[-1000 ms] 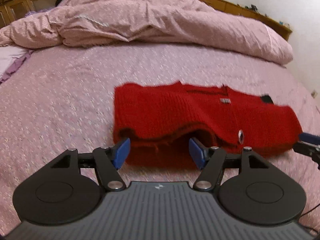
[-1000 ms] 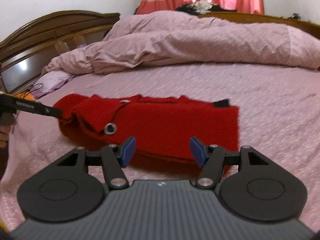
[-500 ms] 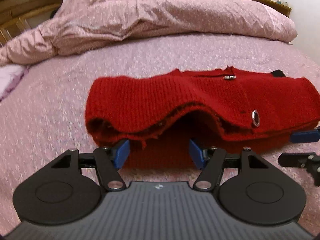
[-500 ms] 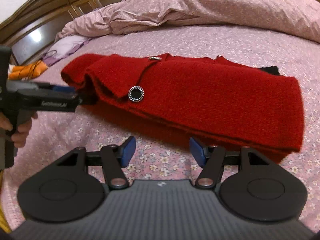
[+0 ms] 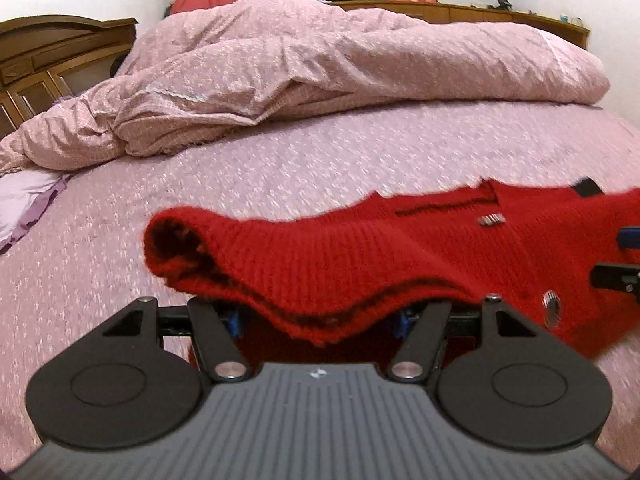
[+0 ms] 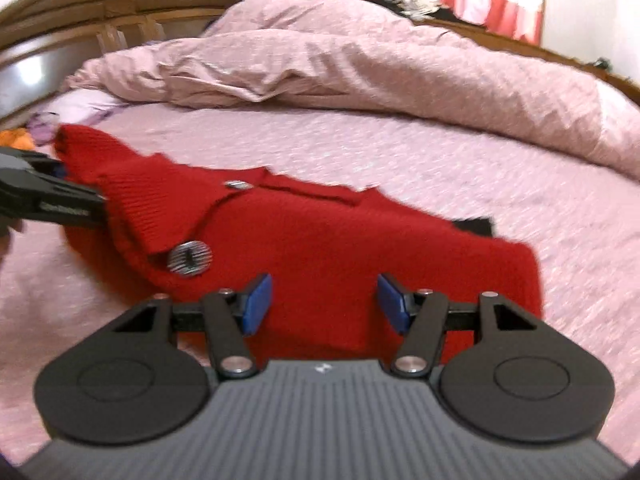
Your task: Fold small clothes
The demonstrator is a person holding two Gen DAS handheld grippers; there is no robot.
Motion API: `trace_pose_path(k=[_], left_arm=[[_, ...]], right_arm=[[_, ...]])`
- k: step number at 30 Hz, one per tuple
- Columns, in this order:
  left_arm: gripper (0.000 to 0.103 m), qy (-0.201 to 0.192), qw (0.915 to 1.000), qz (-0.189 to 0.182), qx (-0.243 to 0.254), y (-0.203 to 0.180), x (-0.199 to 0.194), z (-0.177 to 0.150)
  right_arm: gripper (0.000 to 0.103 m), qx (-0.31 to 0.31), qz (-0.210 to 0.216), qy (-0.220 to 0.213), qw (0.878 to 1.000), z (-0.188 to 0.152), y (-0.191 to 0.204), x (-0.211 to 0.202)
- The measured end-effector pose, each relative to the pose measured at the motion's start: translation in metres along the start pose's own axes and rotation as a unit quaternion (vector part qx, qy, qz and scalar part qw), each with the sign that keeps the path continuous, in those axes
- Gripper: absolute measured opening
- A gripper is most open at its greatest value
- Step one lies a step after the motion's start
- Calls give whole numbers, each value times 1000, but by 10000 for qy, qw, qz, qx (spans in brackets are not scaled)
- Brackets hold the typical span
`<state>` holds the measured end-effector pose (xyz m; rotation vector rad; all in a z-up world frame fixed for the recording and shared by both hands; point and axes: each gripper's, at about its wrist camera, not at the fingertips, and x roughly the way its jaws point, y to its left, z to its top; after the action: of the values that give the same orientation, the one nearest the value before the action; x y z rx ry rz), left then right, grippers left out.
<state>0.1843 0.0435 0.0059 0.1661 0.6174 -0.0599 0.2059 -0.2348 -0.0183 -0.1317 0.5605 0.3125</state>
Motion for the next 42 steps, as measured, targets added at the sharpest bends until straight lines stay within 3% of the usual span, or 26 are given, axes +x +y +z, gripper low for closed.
trace_pose_path(k=[9,14,20,26,28,35,38,42], left_arm=[[69,-115,9998,166,-57,11,36,41],[69,-41,9999,134,-45,9,42,37],[69,48,9999,81,-132,7,38,23],[69,1,9999,-88,-134,8,25,22],[69,-40,9999,-91,-49,7,22,22],[69,59,10000,-23,-32,12,26,16],[69,128,9999,4,7,13,33,13],[69,127,9999,110,-28,15,46,19]], right_arm=[[61,244,-125,-247,9993,28,-26,12],[61,90,672,-124,9976,27,-11,-13],[61,-163,1720,214,9847,8,25,-26],[61,-61,1883,496,9808,0,42,-2],[61,20,1718,471,9840,-1,41,6],[60,288,441,153,9985,-4,16,17],[60,181,-166,-9,9997,2,3,20],[60,137,-647,-76,9978,17,-13,36]])
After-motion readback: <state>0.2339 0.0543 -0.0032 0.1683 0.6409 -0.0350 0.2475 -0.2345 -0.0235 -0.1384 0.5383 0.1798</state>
